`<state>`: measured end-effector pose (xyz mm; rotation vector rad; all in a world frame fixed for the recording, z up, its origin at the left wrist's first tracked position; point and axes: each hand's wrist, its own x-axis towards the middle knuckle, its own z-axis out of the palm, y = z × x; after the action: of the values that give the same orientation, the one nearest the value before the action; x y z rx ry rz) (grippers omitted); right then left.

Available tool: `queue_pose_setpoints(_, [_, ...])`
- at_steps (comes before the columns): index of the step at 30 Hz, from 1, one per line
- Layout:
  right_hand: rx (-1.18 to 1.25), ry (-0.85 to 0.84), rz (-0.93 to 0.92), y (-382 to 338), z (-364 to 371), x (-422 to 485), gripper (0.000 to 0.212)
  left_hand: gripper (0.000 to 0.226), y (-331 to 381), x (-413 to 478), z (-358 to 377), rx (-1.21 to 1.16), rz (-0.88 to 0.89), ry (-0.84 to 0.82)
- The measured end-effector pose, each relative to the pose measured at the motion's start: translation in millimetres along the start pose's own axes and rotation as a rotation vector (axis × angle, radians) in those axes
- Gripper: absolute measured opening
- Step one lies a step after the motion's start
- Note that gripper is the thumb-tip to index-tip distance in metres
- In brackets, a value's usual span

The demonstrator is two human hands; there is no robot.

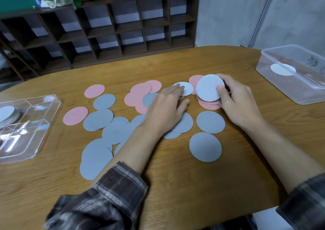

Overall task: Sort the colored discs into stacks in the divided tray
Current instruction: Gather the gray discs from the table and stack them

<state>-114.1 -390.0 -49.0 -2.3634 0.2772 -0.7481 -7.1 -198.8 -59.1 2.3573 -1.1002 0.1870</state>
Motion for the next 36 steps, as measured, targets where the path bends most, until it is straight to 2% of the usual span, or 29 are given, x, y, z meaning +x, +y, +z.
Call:
queue_pose_setpoints(3, [0.011,0.001,0.017,1,1,1,0.033,0.053,2,8,1,0.039,-0.030,-0.101])
queue_pose_setpoints(5, [0.008,0.001,0.015,2,1,1,0.033,0.045,1,11,3,0.050,-0.041,-0.103])
queue_pose_setpoints(7, [0.002,0.000,0.012,2,2,1,0.033,0.037,1,11,4,0.052,-0.059,-0.037])
queue_pose_setpoints(10, [0.001,-0.009,0.011,0,2,1,0.033,0.043,3,9,2,0.026,-0.107,0.048])
queue_pose_setpoints(16, [-0.003,-0.015,0.012,0,1,1,0.033,0.030,4,8,3,0.108,-0.071,0.115])
queue_pose_setpoints(20, [0.000,-0.019,-0.001,-1,0,1,0.034,0.032,2,4,2,0.068,-0.052,0.152])
queue_pose_setpoints(27, [0.041,-0.016,-0.009,-3,1,-1,0.031,0.026,1,-1,-11,0.006,0.004,0.456])
queue_pose_setpoints(31, [0.054,-0.020,-0.025,-5,1,-2,0.032,0.021,1,-6,-17,-0.115,0.055,0.447])
queue_pose_setpoints(36, [0.096,-0.036,-0.043,-13,0,-5,0.037,0.013,6,-19,-20,-0.251,0.001,0.342])
